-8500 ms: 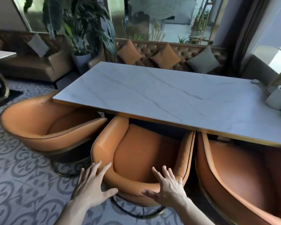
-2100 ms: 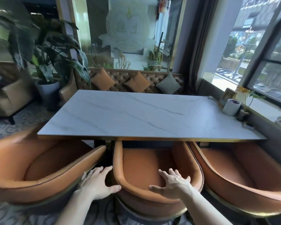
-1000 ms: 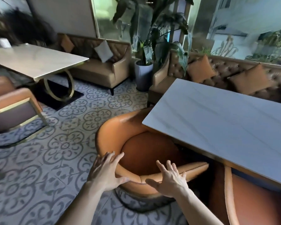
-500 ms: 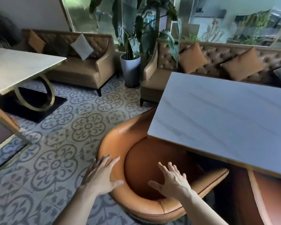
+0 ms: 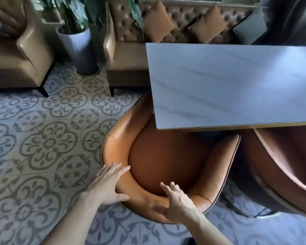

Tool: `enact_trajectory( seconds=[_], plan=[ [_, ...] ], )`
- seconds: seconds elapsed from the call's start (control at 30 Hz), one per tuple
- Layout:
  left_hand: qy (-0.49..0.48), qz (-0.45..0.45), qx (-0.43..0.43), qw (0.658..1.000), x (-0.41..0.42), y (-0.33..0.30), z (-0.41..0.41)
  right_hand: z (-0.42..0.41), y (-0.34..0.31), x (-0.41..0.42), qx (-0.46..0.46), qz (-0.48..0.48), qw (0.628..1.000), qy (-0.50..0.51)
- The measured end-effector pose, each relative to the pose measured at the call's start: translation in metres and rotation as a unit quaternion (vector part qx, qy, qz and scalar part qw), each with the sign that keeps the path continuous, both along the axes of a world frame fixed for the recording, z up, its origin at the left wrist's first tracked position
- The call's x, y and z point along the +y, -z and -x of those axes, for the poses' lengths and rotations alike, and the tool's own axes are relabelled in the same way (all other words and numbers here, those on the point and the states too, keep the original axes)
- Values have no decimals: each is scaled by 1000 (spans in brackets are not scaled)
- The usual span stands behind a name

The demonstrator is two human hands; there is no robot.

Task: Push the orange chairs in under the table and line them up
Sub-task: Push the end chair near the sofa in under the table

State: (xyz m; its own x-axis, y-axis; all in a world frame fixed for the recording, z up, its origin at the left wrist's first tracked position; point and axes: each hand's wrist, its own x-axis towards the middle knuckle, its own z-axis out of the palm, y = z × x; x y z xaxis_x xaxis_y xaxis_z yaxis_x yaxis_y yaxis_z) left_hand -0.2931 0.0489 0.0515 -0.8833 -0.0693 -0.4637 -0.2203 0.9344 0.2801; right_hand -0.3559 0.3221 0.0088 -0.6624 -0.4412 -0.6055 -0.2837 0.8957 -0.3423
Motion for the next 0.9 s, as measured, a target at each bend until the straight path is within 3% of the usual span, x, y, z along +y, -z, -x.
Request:
enact_trajectory(
  seconds=[0.17, 0.33, 0.6, 0.9],
  plan=[
    [105, -4, -28, 994, -6, 36, 9, -29, 24, -14, -15, -25, 1000, 0],
    [150, 7, -36, 988, -4, 61, 5, -42, 29, -14, 39, -45, 998, -28],
    [141, 25, 34, 989, -2, 68, -1, -39, 32, -10, 64, -33, 996, -57],
    [100, 28, 36, 994, 23, 64, -19, -35, 35, 11, 63, -6, 994, -93]
  ],
)
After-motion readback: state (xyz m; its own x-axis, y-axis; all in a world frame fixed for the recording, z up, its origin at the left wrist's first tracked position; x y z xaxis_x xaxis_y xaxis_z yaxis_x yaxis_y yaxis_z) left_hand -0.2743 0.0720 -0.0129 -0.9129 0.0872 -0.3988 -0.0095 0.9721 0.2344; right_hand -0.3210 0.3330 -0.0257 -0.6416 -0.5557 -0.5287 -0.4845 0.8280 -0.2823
